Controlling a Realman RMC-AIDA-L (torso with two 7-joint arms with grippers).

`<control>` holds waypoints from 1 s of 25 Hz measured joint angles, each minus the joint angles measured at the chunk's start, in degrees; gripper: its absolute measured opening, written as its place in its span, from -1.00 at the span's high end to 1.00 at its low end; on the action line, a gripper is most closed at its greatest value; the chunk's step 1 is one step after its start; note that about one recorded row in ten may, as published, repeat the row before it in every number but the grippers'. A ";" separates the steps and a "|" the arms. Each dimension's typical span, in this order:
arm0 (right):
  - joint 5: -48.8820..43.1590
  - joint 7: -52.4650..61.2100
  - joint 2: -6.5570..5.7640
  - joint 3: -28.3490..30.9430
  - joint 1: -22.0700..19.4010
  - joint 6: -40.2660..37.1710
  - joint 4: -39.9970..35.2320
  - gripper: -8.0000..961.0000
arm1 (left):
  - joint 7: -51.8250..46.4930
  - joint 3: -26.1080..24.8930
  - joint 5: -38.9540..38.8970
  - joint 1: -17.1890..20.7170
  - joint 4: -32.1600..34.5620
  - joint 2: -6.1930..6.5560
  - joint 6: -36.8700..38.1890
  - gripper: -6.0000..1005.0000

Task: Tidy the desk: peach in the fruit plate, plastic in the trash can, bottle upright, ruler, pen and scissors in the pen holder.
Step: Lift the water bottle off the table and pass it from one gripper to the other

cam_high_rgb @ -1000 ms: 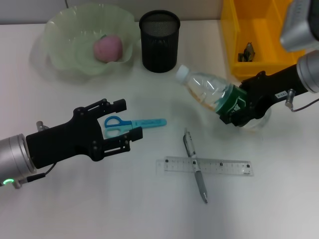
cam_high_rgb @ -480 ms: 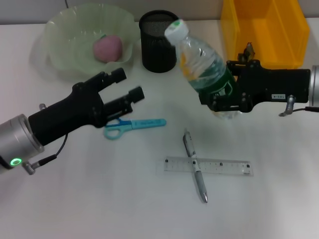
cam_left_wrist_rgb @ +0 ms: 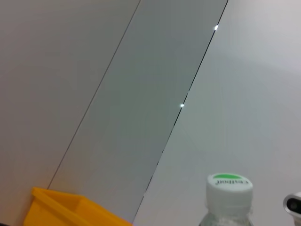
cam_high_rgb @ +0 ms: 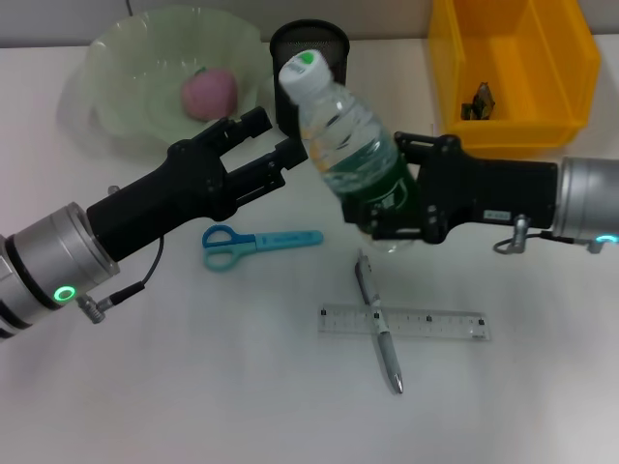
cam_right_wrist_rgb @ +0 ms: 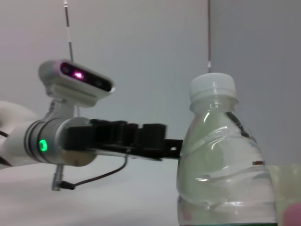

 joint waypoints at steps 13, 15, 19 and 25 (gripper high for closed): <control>0.27 -2.01 0.25 -2.61 2.73 1.54 5.22 -0.57 | 0.39 0.07 -1.72 -1.44 -1.38 -0.04 1.37 -0.51; 0.52 -2.01 0.26 -2.62 2.75 1.54 5.24 -0.57 | 0.40 0.15 -1.72 -1.45 -1.40 -0.04 1.38 -0.51; 0.66 -2.01 0.27 -2.62 2.75 1.54 5.28 -0.57 | 0.52 0.12 -1.72 -1.46 -1.43 -0.04 1.38 -0.51; 0.70 -2.00 0.27 -2.50 2.81 1.54 5.33 -0.57 | 0.51 0.00 -1.72 -1.87 -1.45 -0.03 1.45 -0.29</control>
